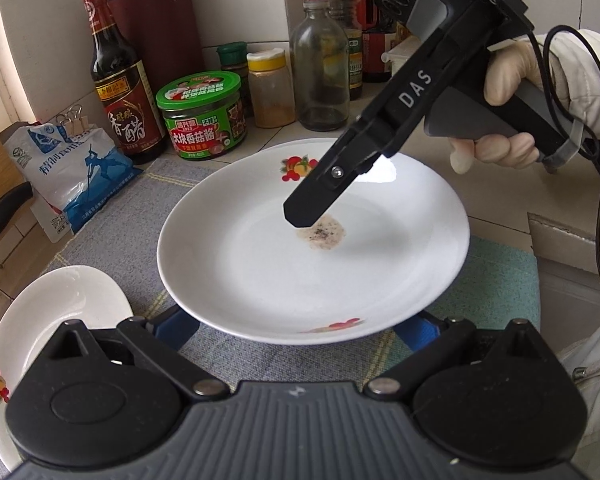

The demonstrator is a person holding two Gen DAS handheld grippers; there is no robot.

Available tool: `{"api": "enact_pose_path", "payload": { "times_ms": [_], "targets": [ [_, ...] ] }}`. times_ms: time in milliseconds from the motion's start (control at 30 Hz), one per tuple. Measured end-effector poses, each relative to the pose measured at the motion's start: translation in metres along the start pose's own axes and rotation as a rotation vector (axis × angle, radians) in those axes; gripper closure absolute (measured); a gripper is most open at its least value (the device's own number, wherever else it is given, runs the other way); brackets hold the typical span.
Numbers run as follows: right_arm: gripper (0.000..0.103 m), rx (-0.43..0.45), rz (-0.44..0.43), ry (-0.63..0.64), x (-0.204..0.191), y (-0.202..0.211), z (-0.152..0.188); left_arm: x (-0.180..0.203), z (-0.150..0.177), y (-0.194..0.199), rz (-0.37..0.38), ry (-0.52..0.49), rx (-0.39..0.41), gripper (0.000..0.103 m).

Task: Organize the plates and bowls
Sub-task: 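Carry the stained plate with the right gripper and lower it onto another plate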

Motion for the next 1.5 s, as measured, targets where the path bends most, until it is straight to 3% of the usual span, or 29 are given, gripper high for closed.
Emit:
{"api": "enact_pose_path", "payload": {
  "times_ms": [800,1500],
  "targets": [
    [0.000,0.035,0.009,-0.055,0.008,0.017,0.010,-0.008,-0.009,-0.013,0.106,-0.031,-0.073,0.001],
    [0.000,0.080,0.153,-0.052,-0.004,0.041,0.017,-0.003,0.000,0.008,0.047,0.036,-0.037,0.001]
  ]
}}
Point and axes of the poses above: each gripper's, at about its wrist camera, not at the fingertips, and y roughly against the way its jaws point, x to its right, z to its underside, the point moved 1 cm from there along -y, roughly the way its jaws point, and after that the axes turned 4 degrees about -y, right-handed, at the moved point
